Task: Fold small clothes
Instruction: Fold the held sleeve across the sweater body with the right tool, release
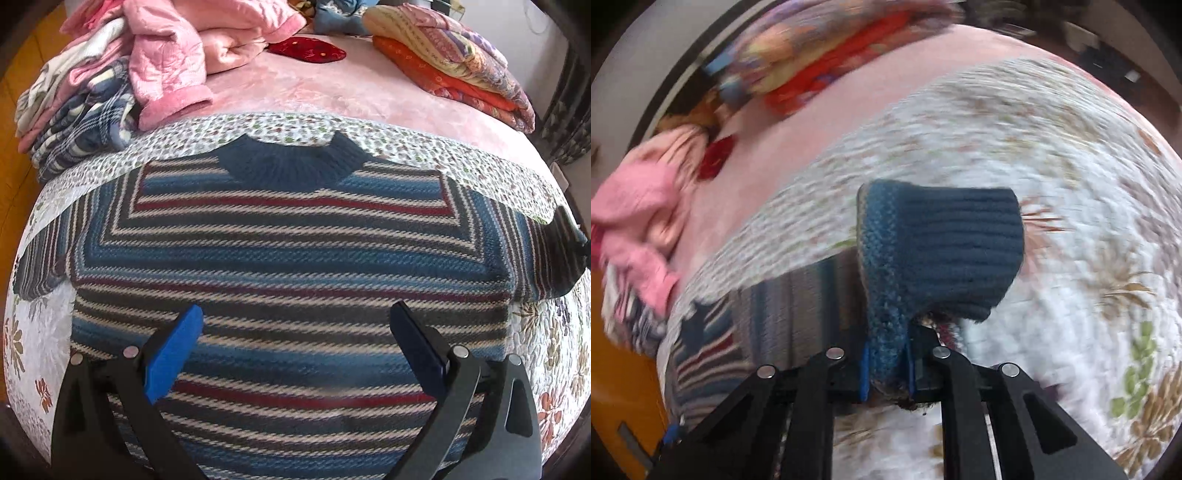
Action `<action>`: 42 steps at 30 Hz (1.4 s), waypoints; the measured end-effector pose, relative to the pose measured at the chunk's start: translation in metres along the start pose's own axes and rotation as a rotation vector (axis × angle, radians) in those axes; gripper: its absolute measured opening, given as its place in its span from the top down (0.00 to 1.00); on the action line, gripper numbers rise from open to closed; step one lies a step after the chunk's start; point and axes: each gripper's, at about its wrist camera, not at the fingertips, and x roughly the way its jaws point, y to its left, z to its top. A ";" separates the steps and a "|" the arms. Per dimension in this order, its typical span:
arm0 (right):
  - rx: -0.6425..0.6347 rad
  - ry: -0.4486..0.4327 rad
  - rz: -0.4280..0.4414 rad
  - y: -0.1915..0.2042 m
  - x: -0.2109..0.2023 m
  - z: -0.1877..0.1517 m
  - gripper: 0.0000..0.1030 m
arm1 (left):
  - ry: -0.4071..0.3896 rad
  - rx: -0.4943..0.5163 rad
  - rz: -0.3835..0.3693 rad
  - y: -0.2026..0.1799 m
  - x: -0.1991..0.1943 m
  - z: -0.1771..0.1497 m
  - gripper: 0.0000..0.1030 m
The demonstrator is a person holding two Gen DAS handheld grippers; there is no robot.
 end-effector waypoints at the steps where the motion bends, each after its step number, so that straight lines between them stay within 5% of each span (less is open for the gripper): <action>1: -0.016 0.010 0.029 0.015 0.001 -0.004 0.86 | 0.001 -0.006 0.001 0.005 0.000 -0.001 0.03; 9: -0.180 0.110 0.163 0.134 0.032 -0.043 0.86 | -0.005 -0.029 0.002 0.030 0.000 -0.001 0.03; 16: -0.276 0.188 0.125 0.185 0.073 -0.075 0.86 | -0.009 -0.016 0.000 0.037 -0.001 -0.004 0.03; 22: -0.362 0.252 0.060 0.198 0.102 -0.099 0.84 | -0.004 -0.006 -0.004 0.034 0.003 -0.003 0.03; 24: -0.388 0.288 0.058 0.201 0.108 -0.103 0.75 | 0.003 -0.008 -0.012 0.031 0.005 -0.002 0.03; 29: -0.370 0.372 0.220 0.203 0.083 -0.097 0.52 | 0.029 -0.006 -0.050 0.016 0.010 -0.002 0.03; 32: -0.354 0.320 0.279 0.195 0.050 -0.082 0.51 | 0.055 -0.006 -0.087 0.000 0.016 -0.001 0.03; 38: -0.288 0.192 0.242 0.160 0.009 -0.052 0.49 | 0.117 0.011 -0.152 -0.046 0.040 0.005 0.03; 42: -0.200 0.182 0.206 0.127 0.013 -0.042 0.49 | 0.174 -0.009 -0.083 -0.062 0.067 0.010 0.03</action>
